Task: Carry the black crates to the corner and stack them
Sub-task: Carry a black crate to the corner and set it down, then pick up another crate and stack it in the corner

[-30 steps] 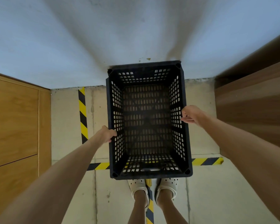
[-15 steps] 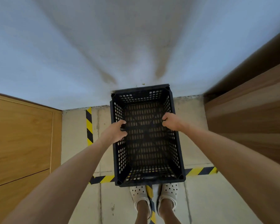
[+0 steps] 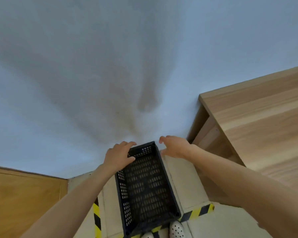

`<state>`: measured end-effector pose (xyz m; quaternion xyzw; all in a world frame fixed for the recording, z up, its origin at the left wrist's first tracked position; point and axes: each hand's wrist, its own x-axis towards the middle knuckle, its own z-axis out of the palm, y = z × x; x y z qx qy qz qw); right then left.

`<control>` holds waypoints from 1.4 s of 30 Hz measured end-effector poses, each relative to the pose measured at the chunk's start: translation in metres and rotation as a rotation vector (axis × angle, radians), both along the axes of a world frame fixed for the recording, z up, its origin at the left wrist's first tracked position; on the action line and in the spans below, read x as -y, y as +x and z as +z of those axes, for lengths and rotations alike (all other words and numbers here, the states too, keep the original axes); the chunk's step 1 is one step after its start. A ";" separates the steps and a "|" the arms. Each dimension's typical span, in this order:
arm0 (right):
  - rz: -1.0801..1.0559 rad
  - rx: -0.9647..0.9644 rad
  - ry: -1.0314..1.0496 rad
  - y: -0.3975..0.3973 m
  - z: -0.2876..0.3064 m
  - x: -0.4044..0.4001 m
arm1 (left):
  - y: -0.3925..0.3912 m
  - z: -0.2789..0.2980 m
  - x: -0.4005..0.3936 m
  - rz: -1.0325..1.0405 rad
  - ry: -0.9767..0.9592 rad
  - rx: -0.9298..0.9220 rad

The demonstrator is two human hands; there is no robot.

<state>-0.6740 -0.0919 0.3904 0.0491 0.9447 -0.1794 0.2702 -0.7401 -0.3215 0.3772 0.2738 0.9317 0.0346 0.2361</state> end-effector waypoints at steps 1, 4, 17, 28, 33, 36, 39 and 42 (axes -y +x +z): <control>0.005 -0.028 0.029 0.006 0.017 -0.003 | 0.000 0.017 -0.004 -0.026 -0.004 -0.028; 0.016 -0.120 0.113 0.026 0.060 -0.006 | 0.004 0.060 -0.015 -0.125 -0.025 -0.108; -0.225 -0.169 0.295 0.147 0.175 0.004 | 0.062 0.166 -0.054 -0.549 0.031 -0.313; -0.610 -0.154 0.327 0.315 0.212 -0.027 | 0.181 0.225 -0.163 -0.918 0.165 -0.432; -0.839 -0.069 0.324 0.425 0.226 -0.060 | 0.266 0.251 -0.226 -1.092 0.204 -0.403; -0.958 -0.079 0.334 0.499 0.230 -0.075 | 0.335 0.257 -0.265 -1.219 0.245 -0.384; -1.009 -0.068 0.357 0.585 0.231 -0.083 | 0.418 0.251 -0.305 -1.325 0.246 -0.400; -1.103 -0.022 0.357 0.687 0.224 -0.087 | 0.513 0.242 -0.341 -1.404 0.231 -0.392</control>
